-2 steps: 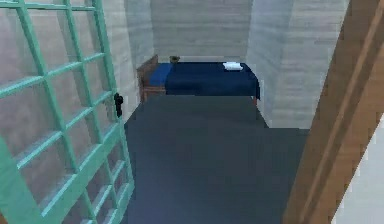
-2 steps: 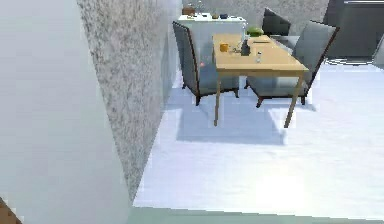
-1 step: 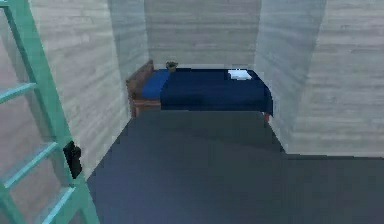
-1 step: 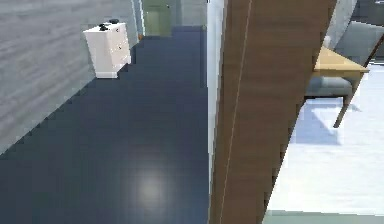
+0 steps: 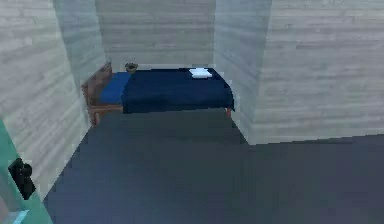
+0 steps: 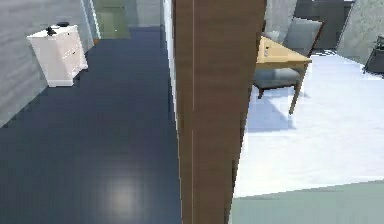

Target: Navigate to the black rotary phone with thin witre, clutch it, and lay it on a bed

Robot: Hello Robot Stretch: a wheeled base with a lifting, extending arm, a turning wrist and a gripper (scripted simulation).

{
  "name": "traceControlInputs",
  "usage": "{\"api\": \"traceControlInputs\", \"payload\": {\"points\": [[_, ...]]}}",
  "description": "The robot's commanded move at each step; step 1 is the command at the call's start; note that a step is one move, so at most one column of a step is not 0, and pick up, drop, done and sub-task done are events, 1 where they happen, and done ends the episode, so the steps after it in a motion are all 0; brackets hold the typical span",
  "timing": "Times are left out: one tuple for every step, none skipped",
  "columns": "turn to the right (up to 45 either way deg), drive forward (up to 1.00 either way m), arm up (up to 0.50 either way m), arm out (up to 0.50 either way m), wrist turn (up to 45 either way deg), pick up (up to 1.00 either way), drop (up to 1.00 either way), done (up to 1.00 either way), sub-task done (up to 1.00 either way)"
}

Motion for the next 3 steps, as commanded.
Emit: {"api": "traceControlInputs", "payload": {"points": [[0.0,0.15,0.0,0.0,0.0,0.0,0.0,0.0,0.0],[45.0,0.0,0.0,0.0,0.0,0.0,0.0,0.0,0.0],[21.0,0.0,0.0,0.0,0.0,0.0,0.0,0.0,0.0]]}}
